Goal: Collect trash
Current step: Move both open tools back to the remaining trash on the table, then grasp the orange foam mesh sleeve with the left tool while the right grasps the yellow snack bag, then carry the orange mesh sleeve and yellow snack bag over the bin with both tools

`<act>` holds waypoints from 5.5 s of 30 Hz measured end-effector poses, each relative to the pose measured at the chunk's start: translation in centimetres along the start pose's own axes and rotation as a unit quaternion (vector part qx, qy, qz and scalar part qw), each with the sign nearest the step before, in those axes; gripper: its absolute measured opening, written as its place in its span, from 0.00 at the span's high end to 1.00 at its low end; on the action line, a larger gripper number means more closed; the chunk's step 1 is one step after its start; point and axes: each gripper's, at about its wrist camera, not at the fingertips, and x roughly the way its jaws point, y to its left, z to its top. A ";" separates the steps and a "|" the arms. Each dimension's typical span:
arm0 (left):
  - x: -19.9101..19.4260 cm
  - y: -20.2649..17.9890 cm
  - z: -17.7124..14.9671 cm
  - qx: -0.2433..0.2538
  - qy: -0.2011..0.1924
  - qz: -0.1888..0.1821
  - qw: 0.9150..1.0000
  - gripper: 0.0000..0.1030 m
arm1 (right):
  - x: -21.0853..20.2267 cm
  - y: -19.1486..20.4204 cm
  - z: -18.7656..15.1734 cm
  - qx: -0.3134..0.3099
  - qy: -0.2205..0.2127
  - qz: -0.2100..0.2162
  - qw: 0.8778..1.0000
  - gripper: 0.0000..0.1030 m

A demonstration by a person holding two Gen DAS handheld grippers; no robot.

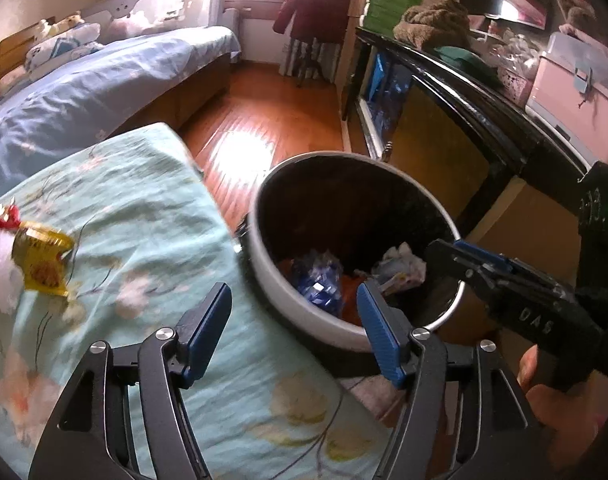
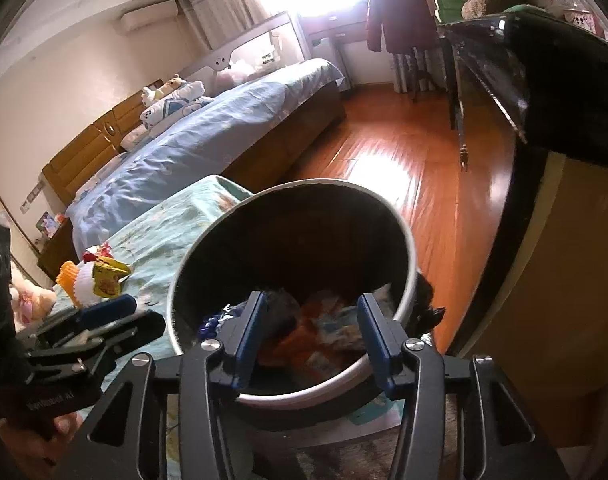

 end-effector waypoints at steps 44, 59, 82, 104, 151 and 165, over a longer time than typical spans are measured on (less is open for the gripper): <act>-9.1 25.3 -11.5 -0.236 -0.035 0.208 0.949 0.16 | 7.0 19.8 -4.2 -0.133 0.085 0.144 0.977 0.13; -7.3 31.2 -7.8 -0.227 -0.036 0.203 0.952 0.16 | 12.3 24.1 -2.7 -0.166 0.098 0.142 0.971 0.13; -5.6 30.6 -5.3 -0.156 -0.048 0.168 0.972 0.75 | 14.6 24.8 -1.5 -0.165 0.096 0.138 0.972 0.68; -9.4 21.8 -10.0 -0.172 -0.049 0.105 0.978 0.75 | 6.6 19.4 -3.8 -0.128 0.073 0.147 0.978 0.69; -4.4 3.8 -3.8 -0.018 -0.035 -0.008 0.999 0.75 | -2.5 3.8 -2.5 -0.034 -0.001 0.045 0.998 0.69; -3.1 0.8 -1.7 0.008 -0.032 -0.020 0.999 0.75 | -2.2 1.1 -1.8 -0.012 -0.006 0.019 1.000 0.69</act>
